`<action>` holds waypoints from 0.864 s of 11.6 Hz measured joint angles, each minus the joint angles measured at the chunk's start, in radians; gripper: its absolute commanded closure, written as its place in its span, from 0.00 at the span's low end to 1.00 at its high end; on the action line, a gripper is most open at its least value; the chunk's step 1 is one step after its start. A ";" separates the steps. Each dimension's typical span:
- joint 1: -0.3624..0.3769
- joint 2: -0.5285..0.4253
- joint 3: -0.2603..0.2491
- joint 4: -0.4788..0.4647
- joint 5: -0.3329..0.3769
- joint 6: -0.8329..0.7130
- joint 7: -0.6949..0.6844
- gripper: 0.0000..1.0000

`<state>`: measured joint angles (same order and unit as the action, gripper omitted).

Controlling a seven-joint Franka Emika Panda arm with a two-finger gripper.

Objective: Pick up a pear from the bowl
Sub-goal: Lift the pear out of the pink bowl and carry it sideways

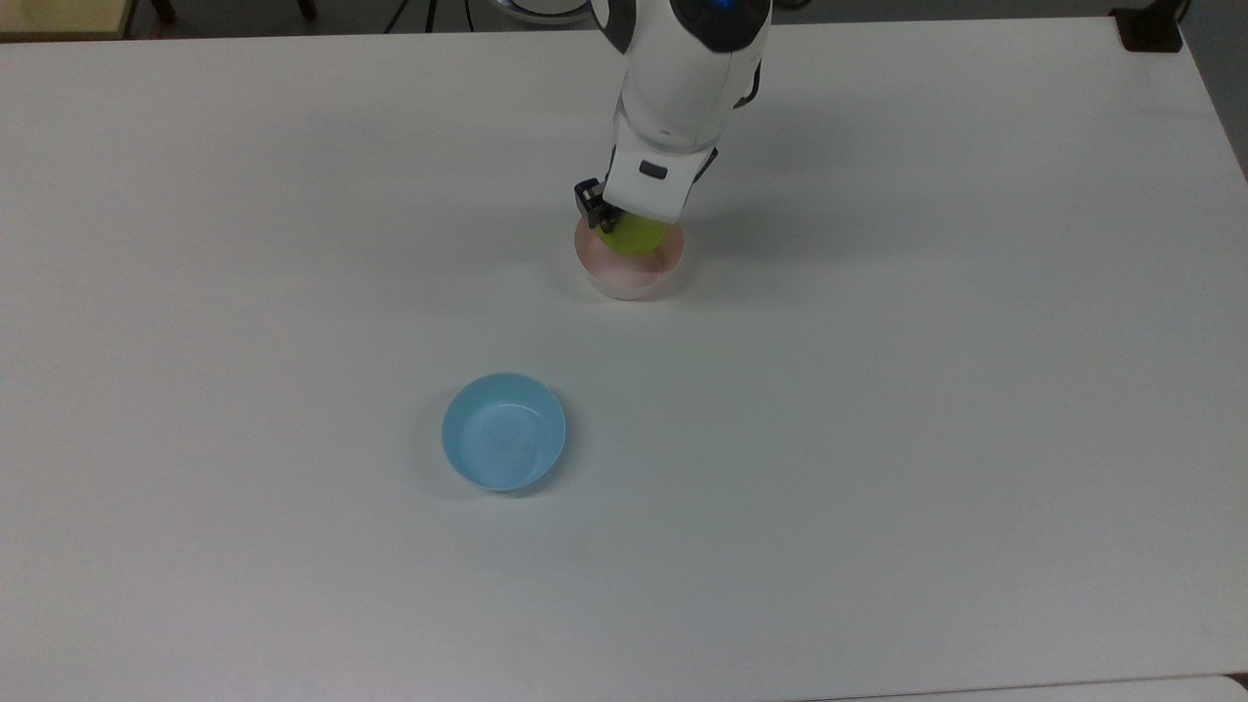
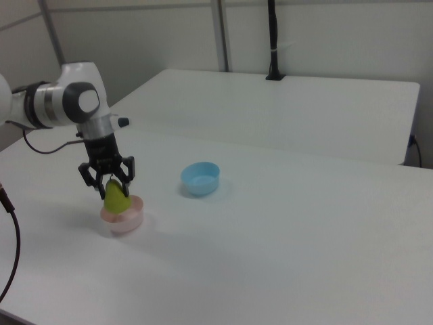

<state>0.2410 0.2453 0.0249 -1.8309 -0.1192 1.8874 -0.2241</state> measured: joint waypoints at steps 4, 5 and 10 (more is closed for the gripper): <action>-0.010 -0.073 -0.017 0.085 0.000 -0.126 0.002 0.75; -0.025 -0.079 -0.027 0.102 0.000 -0.143 0.002 0.75; -0.177 -0.062 -0.037 0.109 0.000 -0.127 0.000 0.73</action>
<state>0.0637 0.1831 -0.0121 -1.7219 -0.1192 1.7608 -0.2244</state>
